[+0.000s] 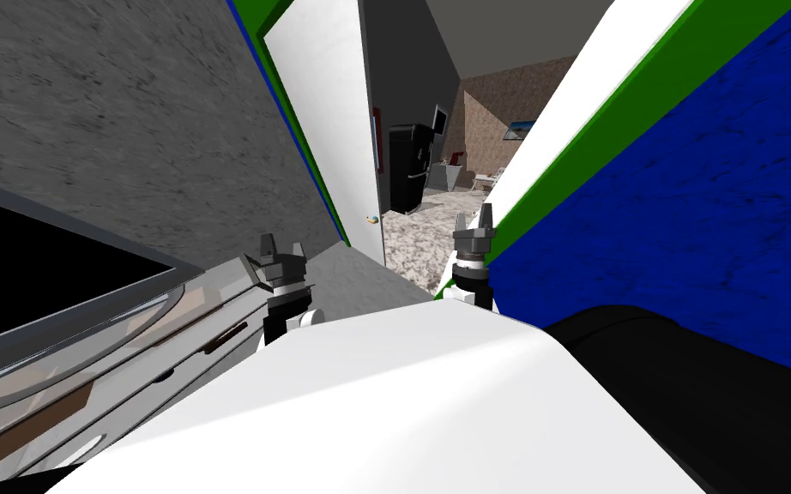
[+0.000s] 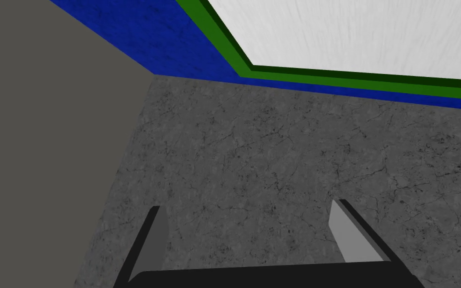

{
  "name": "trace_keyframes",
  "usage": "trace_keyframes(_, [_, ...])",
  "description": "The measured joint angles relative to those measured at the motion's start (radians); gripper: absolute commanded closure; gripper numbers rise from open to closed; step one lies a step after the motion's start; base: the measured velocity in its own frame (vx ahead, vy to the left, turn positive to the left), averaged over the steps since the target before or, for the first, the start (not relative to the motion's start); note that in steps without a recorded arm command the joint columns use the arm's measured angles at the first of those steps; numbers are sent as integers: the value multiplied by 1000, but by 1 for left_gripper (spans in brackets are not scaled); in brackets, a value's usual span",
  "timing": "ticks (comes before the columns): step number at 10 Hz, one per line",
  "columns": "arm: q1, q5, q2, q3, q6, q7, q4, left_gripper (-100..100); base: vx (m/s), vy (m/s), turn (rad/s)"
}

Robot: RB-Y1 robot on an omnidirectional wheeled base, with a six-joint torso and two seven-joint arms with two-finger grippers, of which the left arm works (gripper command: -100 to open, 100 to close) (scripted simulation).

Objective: Push the door open

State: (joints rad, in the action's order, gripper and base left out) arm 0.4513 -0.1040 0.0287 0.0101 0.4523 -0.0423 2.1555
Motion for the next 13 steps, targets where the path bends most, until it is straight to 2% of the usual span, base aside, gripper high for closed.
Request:
trace_keyframes(2, [-16,6,5,-10,9,4,-42,-100,86,42,-61])
trace_keyframes(3, [-21,11,6,-19,21,4,-69,-100,89,50,-67])
trace_keyframes(7, [-61,20,23,-31,36,19,-158,-100,93,53,-69])
trace_keyframes(10, [-92,29,35,-45,55,29,-238,-100,82,59,-54])
trace_keyframes(13, [-120,38,37,-57,75,34,-308,-100,65,42,-75])
